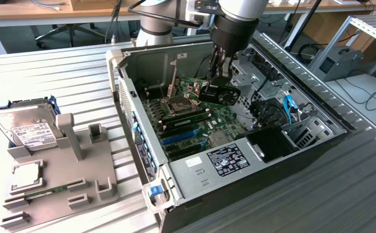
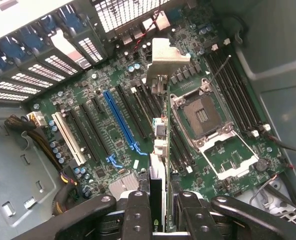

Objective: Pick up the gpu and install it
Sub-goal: 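Insert the gpu into the slot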

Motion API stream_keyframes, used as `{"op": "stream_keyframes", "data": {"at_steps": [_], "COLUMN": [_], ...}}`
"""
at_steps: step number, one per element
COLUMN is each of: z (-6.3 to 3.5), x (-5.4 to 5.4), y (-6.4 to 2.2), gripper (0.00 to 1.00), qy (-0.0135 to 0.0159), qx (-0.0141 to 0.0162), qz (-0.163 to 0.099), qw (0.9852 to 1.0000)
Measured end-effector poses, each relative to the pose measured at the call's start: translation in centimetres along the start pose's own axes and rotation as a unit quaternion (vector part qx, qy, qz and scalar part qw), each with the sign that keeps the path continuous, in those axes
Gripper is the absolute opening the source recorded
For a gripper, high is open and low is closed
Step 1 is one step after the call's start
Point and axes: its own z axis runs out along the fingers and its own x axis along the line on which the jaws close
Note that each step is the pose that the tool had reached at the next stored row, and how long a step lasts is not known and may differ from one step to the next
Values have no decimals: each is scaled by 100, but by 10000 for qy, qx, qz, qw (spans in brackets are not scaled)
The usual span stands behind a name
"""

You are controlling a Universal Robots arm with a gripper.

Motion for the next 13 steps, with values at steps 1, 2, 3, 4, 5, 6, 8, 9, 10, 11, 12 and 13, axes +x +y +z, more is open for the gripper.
{"op": "stream_keyframes", "data": {"at_steps": [1, 2, 3, 4, 5, 6, 8, 9, 10, 11, 12, 13], "z": [0, 0, 0, 0, 0, 0, 1, 1, 1, 1, 1, 1], "x": [0, 0, 0, 0, 0, 0, 0, 0, 0, 0, 0, 0], "y": [0, 0, 0, 0, 0, 0, 0, 0, 0, 0, 0, 0], "gripper": [26, 26, 26, 26, 26, 26, 26, 26, 26, 26, 26, 26], "qy": [1, 1, 2, 2, 2, 3, 3, 3, 4, 4, 5, 5], "qx": [0, 0, -1, -1, -1, -1, -2, -2, -2, -2, -3, -3], "qz": [-11, -24, -32, -44, -52, -62, -80, -89, -104, -116, -127, -135], "qw": [10000, 10000, 10000, 10000, 10000, 10000, 10000, 10000, 9999, 9999, 9999, 9999]}}
